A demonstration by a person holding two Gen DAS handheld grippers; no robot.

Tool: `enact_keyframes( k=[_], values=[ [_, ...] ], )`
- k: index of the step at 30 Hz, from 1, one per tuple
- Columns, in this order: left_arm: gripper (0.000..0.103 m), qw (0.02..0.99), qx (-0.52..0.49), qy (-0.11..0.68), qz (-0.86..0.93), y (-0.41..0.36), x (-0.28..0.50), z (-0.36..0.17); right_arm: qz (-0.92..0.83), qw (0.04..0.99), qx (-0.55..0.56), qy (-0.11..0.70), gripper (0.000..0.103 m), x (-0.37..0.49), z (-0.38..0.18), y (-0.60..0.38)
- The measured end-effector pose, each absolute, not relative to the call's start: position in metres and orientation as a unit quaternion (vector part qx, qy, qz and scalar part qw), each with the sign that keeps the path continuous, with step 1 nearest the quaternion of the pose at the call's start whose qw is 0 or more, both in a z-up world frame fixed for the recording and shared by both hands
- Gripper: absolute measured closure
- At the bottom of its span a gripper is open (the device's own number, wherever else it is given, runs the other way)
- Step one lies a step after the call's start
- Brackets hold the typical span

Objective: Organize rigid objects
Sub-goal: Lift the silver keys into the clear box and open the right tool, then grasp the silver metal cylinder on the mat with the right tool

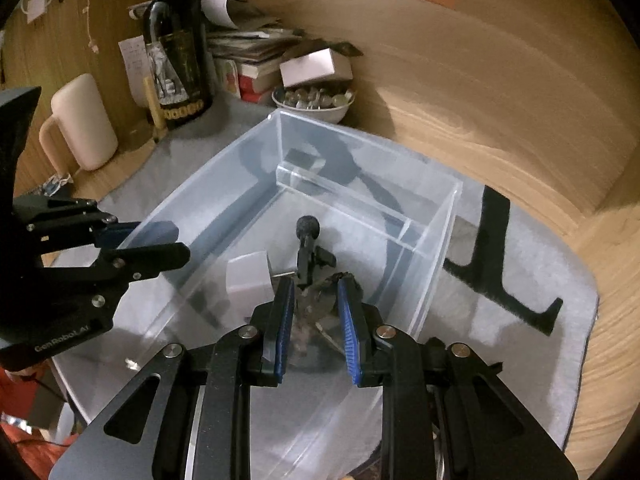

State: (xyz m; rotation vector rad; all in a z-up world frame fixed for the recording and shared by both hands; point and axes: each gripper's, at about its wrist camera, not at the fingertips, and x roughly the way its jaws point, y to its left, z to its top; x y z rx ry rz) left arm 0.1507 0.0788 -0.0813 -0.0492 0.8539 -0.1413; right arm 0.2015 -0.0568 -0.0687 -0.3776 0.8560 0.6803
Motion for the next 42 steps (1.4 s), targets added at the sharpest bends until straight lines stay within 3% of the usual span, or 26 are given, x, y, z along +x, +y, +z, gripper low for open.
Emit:
enact_keyframes(
  k=[7,9,11,13,20,22,31,39,42],
  values=[
    [0.087,0.907,-0.024,0.414,-0.068,0.079,0.151,-0.081,0.320,0.839,-0.167,0.407,0.082,0.203,-0.065,-0.060],
    [0.087,0.908,-0.024,0.414,-0.068,0.079,0.150,-0.081,0.319,0.841,-0.163,0.406,0.077,0.204,-0.063,-0.061],
    [0.087,0.907,-0.024,0.414,-0.069,0.079,0.151,-0.081,0.318,0.845,-0.155,0.400,0.062,0.202,-0.058,-0.064],
    [0.087,0.907,-0.024,0.414,-0.068,0.079,0.151,-0.081,0.314,0.853,-0.149,0.389,0.053,0.201,-0.053,-0.068],
    [0.087,0.908,-0.024,0.414,-0.068,0.078,0.151,-0.081,0.284,0.887,-0.116,0.344,0.028,0.199,-0.023,-0.094],
    [0.087,0.908,-0.024,0.414,-0.068,0.078,0.151,-0.081,0.269,0.898,-0.108,0.332,0.025,0.198,-0.016,-0.105],
    [0.087,0.908,-0.024,0.413,-0.068,0.078,0.151,-0.081,0.194,0.920,-0.085,0.329,0.024,0.202,-0.008,-0.158],
    [0.087,0.908,-0.023,0.414,-0.068,0.078,0.151,-0.081,0.157,0.893,-0.114,0.406,0.025,0.213,-0.063,-0.177],
    [0.087,0.908,-0.024,0.413,-0.068,0.078,0.151,-0.081,0.159,0.872,-0.122,0.447,0.033,0.218,-0.087,-0.181]
  ],
)
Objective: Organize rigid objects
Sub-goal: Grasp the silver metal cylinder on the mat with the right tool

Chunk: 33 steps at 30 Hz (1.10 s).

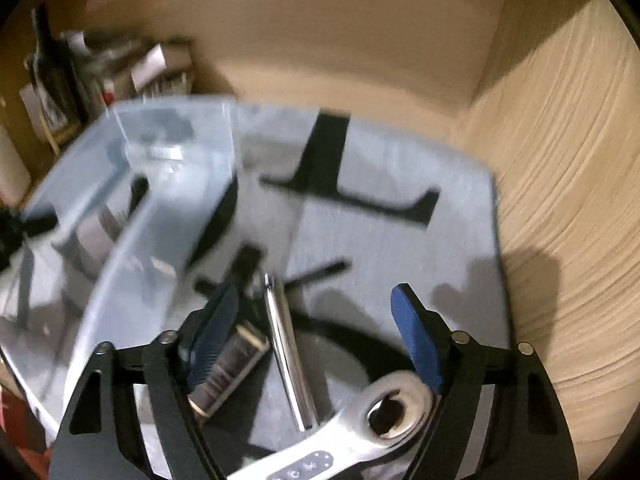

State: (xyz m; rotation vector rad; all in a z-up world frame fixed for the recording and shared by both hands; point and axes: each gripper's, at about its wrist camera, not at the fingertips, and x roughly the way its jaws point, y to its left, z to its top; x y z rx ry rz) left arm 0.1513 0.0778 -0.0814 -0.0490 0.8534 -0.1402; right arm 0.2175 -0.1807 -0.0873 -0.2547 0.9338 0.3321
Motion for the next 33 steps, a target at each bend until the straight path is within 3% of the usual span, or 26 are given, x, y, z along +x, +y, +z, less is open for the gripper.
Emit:
enact_keyframes(
  k=[2,11,12,13,33],
  values=[
    [0.087,0.908,-0.023,0.414,-0.068,0.078,0.151,-0.081,0.162,0.861,-0.126,0.466,0.048,0.219,-0.099,-0.182],
    [0.087,0.908,-0.024,0.414,-0.068,0.078,0.151,-0.081,0.179,0.847,-0.118,0.487,0.072,0.225,-0.115,-0.181],
    [0.087,0.908,-0.023,0.414,-0.068,0.078,0.151,-0.081,0.179,0.848,-0.118,0.485,0.076,0.225,-0.115,-0.181],
    [0.087,0.908,-0.022,0.414,-0.068,0.078,0.151,-0.081,0.184,0.847,-0.114,0.485,0.089,0.224,-0.113,-0.181],
    [0.087,0.907,-0.021,0.414,-0.068,0.077,0.152,-0.082,0.202,0.895,-0.082,0.388,0.089,0.209,-0.042,-0.180]
  ],
)
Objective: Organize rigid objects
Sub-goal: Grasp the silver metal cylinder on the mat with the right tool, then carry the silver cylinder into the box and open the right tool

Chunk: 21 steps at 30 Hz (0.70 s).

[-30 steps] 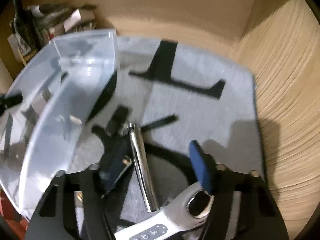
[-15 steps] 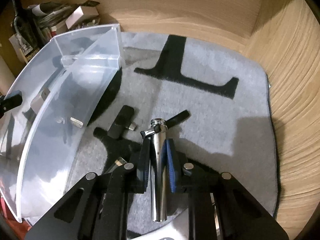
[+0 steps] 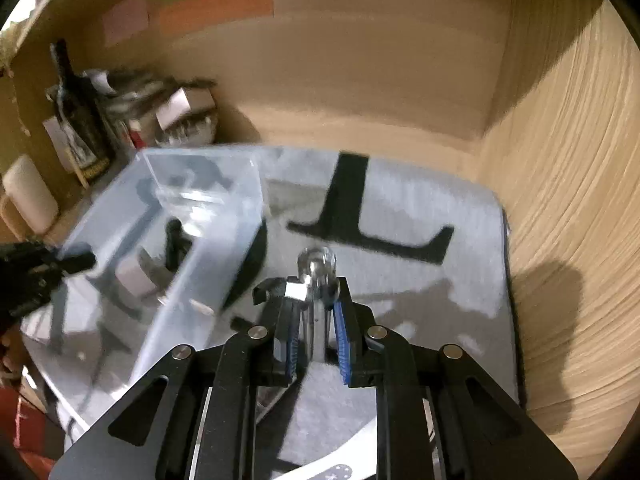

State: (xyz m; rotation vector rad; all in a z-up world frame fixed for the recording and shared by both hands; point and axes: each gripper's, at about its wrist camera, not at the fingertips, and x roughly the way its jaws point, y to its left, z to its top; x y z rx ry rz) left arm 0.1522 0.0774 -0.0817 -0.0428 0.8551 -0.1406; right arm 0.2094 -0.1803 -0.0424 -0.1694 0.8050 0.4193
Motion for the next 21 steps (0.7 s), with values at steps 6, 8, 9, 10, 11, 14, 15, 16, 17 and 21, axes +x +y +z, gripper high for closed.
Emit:
enact_keyframes(
  k=[6,8,9,10,11,14,15,16,17,21],
  values=[
    [0.087,0.907,-0.021,0.414,-0.068,0.077,0.152,-0.082,0.218,0.909,-0.077,0.347,0.089,0.202,-0.014,-0.170],
    [0.087,0.907,-0.021,0.414,-0.068,0.078,0.152,-0.082,0.223,0.911,-0.077,0.337,0.089,0.201,-0.007,-0.166],
    [0.087,0.907,-0.021,0.414,-0.068,0.077,0.152,-0.082,0.226,0.913,-0.078,0.332,0.089,0.200,-0.003,-0.164],
    [0.087,0.907,-0.021,0.414,-0.068,0.077,0.152,-0.082,0.228,0.914,-0.079,0.326,0.089,0.198,0.001,-0.162],
    [0.087,0.907,-0.021,0.414,-0.068,0.077,0.152,-0.082,0.232,0.915,-0.080,0.320,0.089,0.197,0.005,-0.159],
    [0.087,0.907,-0.020,0.414,-0.068,0.077,0.152,-0.082,0.248,0.915,-0.084,0.305,0.089,0.190,0.015,-0.151],
    [0.087,0.907,-0.021,0.414,-0.068,0.077,0.152,-0.082,0.255,0.915,-0.088,0.301,0.089,0.188,0.018,-0.148],
    [0.087,0.907,-0.021,0.414,-0.068,0.077,0.152,-0.082,0.261,0.914,-0.095,0.297,0.089,0.185,0.020,-0.143],
    [0.087,0.907,-0.021,0.414,-0.068,0.077,0.152,-0.082,0.265,0.913,-0.101,0.294,0.089,0.183,0.021,-0.139],
    [0.086,0.908,-0.021,0.414,-0.068,0.077,0.152,-0.082,0.288,0.904,-0.122,0.292,0.089,0.175,0.017,-0.121]
  ],
)
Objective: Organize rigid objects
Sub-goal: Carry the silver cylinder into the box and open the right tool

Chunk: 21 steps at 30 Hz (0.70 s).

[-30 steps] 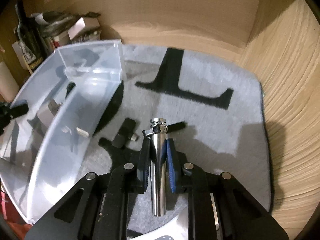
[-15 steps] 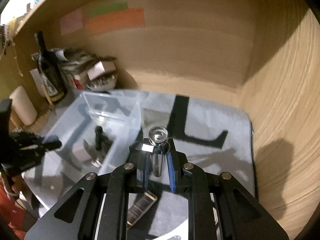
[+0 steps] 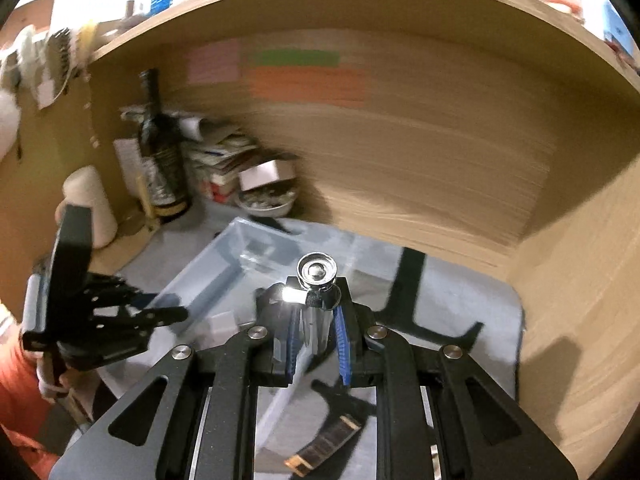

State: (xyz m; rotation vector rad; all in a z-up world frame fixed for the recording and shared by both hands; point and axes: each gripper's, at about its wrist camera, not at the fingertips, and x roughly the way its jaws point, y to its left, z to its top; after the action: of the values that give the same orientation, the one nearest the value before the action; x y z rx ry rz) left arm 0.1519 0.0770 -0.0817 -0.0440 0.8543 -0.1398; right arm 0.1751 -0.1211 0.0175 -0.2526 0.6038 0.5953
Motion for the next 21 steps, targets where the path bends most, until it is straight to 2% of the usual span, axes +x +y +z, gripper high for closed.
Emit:
enact_keyframes(
  k=[21],
  values=[
    [0.086,0.907,-0.022,0.414,-0.067,0.074,0.153,-0.081,0.296,0.849,-0.225,0.375,0.089,0.202,-0.055,-0.055]
  ],
)
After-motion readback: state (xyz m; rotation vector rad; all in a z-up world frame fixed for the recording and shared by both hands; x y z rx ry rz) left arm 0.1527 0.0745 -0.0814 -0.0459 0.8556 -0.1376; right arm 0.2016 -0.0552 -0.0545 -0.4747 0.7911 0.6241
